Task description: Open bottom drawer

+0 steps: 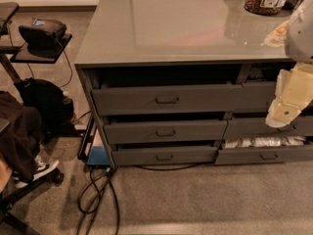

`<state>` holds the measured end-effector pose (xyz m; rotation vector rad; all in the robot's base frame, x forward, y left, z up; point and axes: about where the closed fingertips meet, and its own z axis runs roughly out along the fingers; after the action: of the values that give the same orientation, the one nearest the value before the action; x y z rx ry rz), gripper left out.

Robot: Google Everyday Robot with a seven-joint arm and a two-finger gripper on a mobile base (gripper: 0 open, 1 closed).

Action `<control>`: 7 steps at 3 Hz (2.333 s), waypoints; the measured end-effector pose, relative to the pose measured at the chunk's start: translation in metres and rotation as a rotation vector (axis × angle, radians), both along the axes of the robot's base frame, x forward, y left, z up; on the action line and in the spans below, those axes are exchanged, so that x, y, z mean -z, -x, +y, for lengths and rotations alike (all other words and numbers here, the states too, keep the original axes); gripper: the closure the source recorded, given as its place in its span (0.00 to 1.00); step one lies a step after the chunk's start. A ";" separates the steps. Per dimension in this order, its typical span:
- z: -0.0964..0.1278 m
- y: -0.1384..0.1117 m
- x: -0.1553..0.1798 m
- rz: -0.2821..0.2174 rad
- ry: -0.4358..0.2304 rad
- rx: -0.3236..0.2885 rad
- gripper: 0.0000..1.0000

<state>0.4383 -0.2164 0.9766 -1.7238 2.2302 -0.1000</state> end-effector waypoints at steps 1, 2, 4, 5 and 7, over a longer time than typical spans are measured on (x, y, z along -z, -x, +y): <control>0.000 0.000 0.000 0.000 0.000 0.000 0.00; 0.012 0.004 0.025 -0.010 -0.019 -0.004 0.00; 0.068 -0.007 0.224 0.186 -0.196 0.115 0.00; 0.097 -0.023 0.326 0.237 -0.317 0.184 0.00; 0.093 -0.036 0.336 0.183 -0.389 0.204 0.00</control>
Offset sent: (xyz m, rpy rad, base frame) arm -0.0135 0.0409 -0.0931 0.0672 -0.0221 0.0143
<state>0.4742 -0.1236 0.6405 -1.3428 2.3530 0.4338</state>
